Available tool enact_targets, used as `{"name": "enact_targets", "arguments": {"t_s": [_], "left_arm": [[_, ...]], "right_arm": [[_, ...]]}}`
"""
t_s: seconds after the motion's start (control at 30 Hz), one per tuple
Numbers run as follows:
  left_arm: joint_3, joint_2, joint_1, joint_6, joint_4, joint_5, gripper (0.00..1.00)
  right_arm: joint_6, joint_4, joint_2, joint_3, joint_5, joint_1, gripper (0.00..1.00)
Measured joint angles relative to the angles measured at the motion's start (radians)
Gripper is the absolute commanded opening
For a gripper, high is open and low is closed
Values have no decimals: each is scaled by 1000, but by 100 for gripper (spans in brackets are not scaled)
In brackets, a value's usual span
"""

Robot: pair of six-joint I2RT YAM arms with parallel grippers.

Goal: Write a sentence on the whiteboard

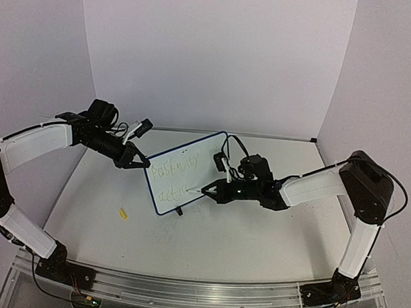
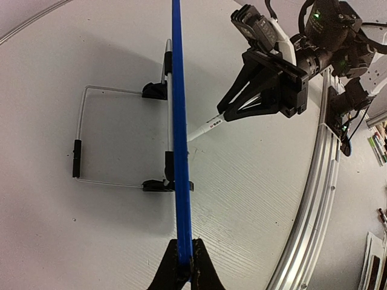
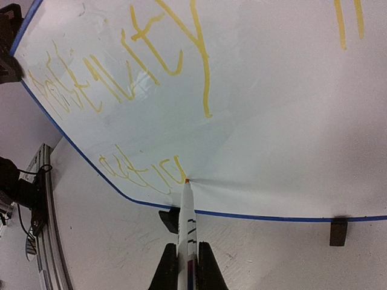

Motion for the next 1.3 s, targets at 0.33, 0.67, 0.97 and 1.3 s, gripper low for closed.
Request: {"name": "enact_targets", "arguments": {"t_s": [0.33, 0.67, 0.97, 1.3], "left_arm": [[0, 0, -2, 0, 0, 0, 0], [0, 0, -2, 1, 0, 0, 0], [0, 0, -3, 1, 0, 0, 0], [0, 0, -4, 0, 0, -4, 0]], "right_arm": [[4, -21, 17, -5, 0, 0, 0], [14, -20, 12, -5, 0, 0, 0], [19, 3, -34, -5, 16, -2, 0], [27, 10, -38, -5, 28, -4, 0]]}}
